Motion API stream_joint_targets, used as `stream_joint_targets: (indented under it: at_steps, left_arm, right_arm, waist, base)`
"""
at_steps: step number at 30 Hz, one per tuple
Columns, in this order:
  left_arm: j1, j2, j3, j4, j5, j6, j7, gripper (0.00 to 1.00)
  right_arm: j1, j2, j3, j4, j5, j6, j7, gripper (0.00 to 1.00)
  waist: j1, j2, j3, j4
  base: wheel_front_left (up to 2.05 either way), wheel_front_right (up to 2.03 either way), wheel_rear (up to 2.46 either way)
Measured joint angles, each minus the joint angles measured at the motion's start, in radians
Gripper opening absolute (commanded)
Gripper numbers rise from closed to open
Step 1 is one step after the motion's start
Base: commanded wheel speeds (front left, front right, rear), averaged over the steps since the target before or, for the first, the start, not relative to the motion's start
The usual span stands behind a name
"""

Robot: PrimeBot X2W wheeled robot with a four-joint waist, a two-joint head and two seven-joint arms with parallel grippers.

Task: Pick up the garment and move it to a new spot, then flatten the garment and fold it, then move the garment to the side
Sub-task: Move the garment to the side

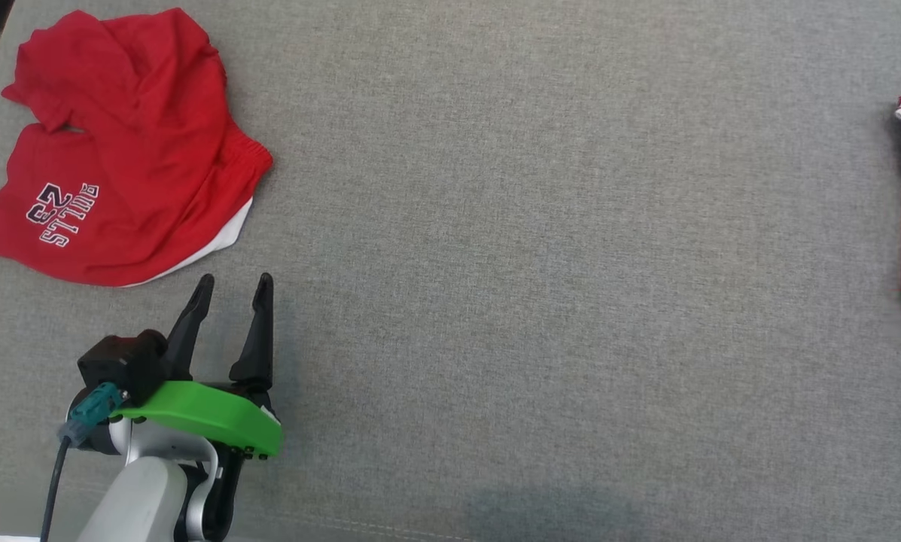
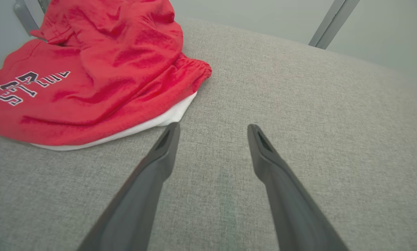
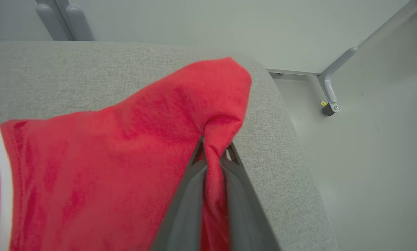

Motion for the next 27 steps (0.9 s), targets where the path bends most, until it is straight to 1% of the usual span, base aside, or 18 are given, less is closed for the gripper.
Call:
stream_joint_targets:
  at_steps: [3,6,7,8,9,12,16,18,20,25,27]
  left_arm:
    - [0.0,0.006,0.01,-0.002,0.0,0.0,0.0,1.0]
    - [-0.003,0.008,0.019,-0.001,0.0,0.0,0.0,1.0]
    - [-0.006,0.007,0.022,0.0,0.0,0.0,0.0,1.0]
    - [-0.011,0.007,0.023,0.002,0.0,0.0,-0.001,1.0]
    - [-0.016,0.007,0.025,0.004,0.0,0.0,-0.002,1.0]
    - [-0.023,0.007,0.033,0.016,0.0,0.0,-0.007,1.0]
    - [-0.023,0.007,0.05,0.033,-0.001,0.0,-0.015,1.0]
    - [-0.023,0.006,0.061,0.038,-0.004,0.0,-0.019,1.0]
    - [-0.023,0.006,0.065,0.043,-0.006,0.0,-0.025,1.0]
    - [-0.022,0.003,0.092,0.064,-0.006,0.0,-0.034,1.0]
    - [-0.022,0.002,0.102,0.068,-0.007,0.0,-0.043,1.0]
  right_arm:
    - [-0.001,-0.024,-0.017,0.02,-0.013,-0.013,0.013,0.0]
    - [-0.001,-0.025,-0.017,0.045,-0.025,-0.019,0.017,0.0]
    - [-0.001,-0.025,-0.017,0.053,-0.033,-0.028,0.015,0.0]
    - [-0.001,-0.025,-0.018,0.061,-0.042,-0.034,0.014,0.58]
    - [-0.001,-0.025,-0.019,0.071,-0.052,-0.036,0.014,1.0]
    - [-0.001,-0.006,-0.018,0.093,-0.066,-0.042,0.002,1.0]
    - [-0.001,0.004,-0.015,0.08,-0.08,-0.042,-0.043,1.0]
    - [-0.013,0.024,-0.023,0.044,-0.07,-0.042,-0.089,1.0]
    - [-0.041,0.061,-0.024,-0.003,-0.051,-0.042,-0.143,1.0]
    - [-0.055,0.122,0.0,-0.109,-0.041,-0.032,-0.292,1.0]
    - [-0.054,0.166,0.012,-0.147,-0.038,-0.032,-0.348,1.0]
  waist:
    - [0.0,0.0,0.025,0.011]
    - [0.0001,0.0,0.049,0.02]
    - [0.0001,0.0,0.055,0.022]
    - [0.0001,0.0,0.06,0.025]
    - [0.0001,0.0,0.064,0.027]
    - [0.0001,0.0,0.06,0.03]
    - [0.0001,0.0,0.04,0.023]
    - [0.0001,0.0,0.025,0.016]
    - [0.0,0.0,0.009,0.008]
    - [0.0,0.0,-0.037,-0.015]
    - [0.0,0.0,-0.059,-0.026]
  base:
    - [0.0,0.0,0.0]
    - [0.0,0.0,0.0]
    - [0.0,0.0,0.0]
    - [0.0,0.0,0.0]
    - [0.0,0.0,0.0]
    - [0.0,0.0,0.0]
    - [0.0,0.0,0.0]
    - [0.0,0.0,0.0]
    - [0.0,0.0,0.0]
    - [0.0,0.0,0.0]
    - [0.0,0.0,0.0]
